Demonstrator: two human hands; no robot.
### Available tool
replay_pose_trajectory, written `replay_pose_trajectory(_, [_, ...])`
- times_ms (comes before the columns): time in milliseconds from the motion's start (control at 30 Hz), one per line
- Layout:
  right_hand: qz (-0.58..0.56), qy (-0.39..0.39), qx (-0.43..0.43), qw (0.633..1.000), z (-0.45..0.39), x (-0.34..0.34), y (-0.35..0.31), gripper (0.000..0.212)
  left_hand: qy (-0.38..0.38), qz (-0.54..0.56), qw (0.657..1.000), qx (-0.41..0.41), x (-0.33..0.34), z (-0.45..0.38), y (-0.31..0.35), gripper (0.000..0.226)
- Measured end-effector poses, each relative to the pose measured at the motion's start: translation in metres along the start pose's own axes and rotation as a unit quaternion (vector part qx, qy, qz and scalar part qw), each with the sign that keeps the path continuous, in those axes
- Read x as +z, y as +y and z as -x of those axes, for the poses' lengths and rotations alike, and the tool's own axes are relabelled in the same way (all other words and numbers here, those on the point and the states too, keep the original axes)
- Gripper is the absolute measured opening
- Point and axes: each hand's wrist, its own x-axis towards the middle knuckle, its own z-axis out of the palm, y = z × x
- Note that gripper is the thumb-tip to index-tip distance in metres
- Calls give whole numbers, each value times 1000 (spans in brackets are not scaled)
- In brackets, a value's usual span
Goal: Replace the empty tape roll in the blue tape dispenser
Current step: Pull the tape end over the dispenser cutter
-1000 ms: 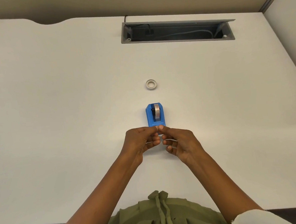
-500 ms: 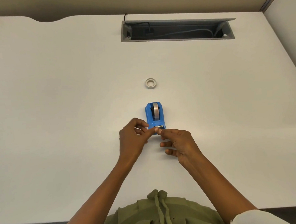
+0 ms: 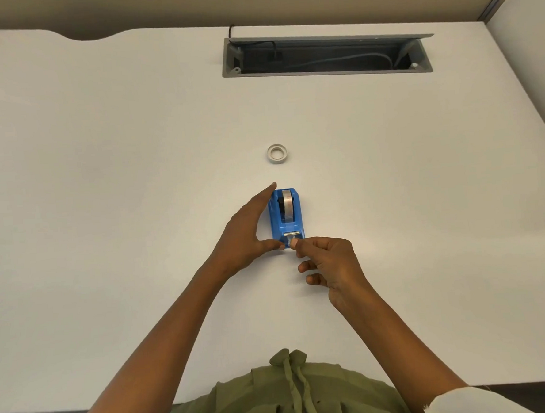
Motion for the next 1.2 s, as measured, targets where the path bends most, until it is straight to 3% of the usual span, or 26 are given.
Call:
replay_pose_trajectory(500, [64,53,-55,995,-9,6,9,11,2,16,1000,-8,-2,0,-6,100])
replay_pose_trajectory(833, [-17,74,-56,996,-8,14,15,11,1,18,1000,-4,-5,0,-4,99])
replay_pose_trajectory(1200, [-21,92,-65,993,-10,6,25,8,-7,12,1000,-5,-6,2,-2,100])
